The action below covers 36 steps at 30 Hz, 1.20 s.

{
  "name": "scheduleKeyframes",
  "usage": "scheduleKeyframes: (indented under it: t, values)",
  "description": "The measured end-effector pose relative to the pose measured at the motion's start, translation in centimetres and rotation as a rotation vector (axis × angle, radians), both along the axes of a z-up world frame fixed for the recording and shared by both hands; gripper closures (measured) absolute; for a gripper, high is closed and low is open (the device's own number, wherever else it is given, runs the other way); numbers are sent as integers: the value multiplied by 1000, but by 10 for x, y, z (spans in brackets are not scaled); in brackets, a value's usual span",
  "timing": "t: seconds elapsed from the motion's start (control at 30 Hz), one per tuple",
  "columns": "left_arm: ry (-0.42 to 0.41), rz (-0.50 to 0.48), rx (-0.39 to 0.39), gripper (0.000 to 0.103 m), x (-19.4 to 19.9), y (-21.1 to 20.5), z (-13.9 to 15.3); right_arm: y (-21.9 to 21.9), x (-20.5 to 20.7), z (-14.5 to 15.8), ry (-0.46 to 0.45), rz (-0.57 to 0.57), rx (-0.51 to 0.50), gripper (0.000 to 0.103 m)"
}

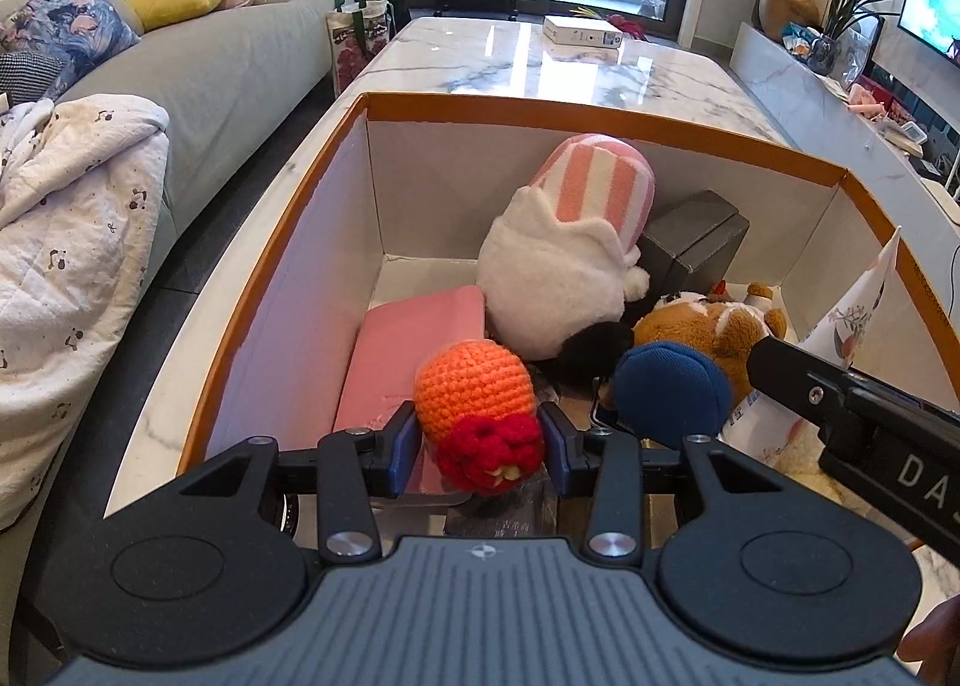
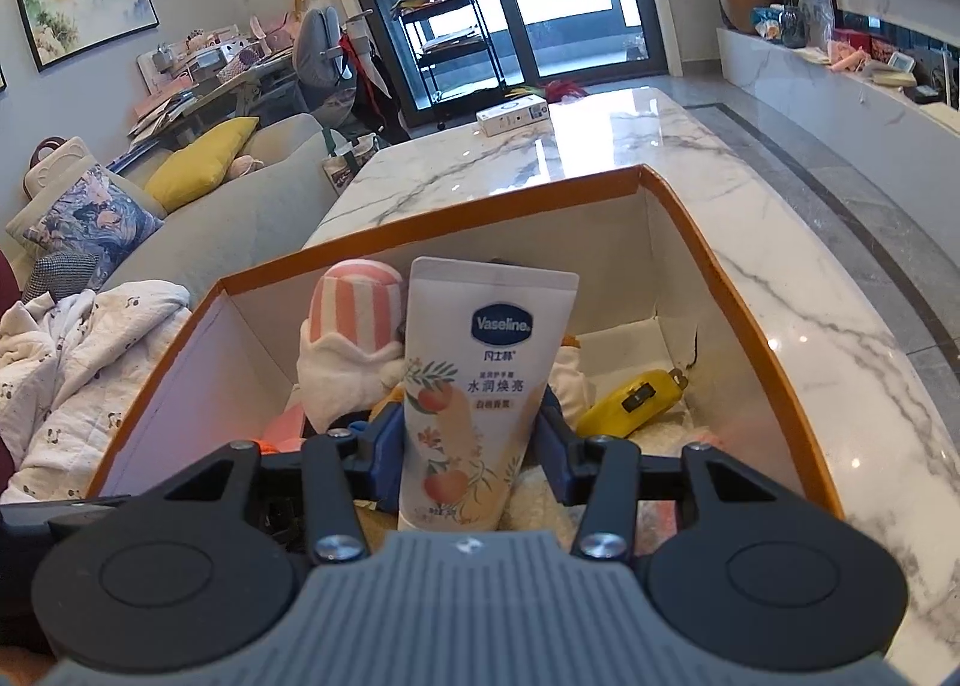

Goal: Organize objects
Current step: 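Open both tools to release the ball and tube into the box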

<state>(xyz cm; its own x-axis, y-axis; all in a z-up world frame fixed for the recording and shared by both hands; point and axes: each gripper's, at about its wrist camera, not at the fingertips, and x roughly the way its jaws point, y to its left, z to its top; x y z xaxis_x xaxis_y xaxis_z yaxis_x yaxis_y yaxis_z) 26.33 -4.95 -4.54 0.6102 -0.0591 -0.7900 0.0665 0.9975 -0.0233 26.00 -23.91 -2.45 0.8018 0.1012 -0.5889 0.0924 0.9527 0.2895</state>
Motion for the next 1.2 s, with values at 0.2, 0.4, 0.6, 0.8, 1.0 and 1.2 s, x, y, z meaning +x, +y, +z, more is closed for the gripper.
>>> scheduleKeyframes:
  t: [0.2,0.4,0.6,0.8,1.0,1.2]
  values:
    - [0,0,1,54,0,0,0,8,3,-5,12,10,-82,53]
    - [5,-2,4,49,0,-1,1,9,1,-5,0,18,-82,42]
    - [14,5,2,45,-2,3,8,9,-3,2,-12,0,-122,28]
    - [10,-10,-31,45,-10,7,20,7,-10,16,-30,-2,-120,24]
    - [-38,-4,-16,37,-28,8,36,10,-29,34,-65,-21,-157,13]
    - [-106,-10,50,37,-61,15,52,15,-64,51,-77,-71,-202,9]
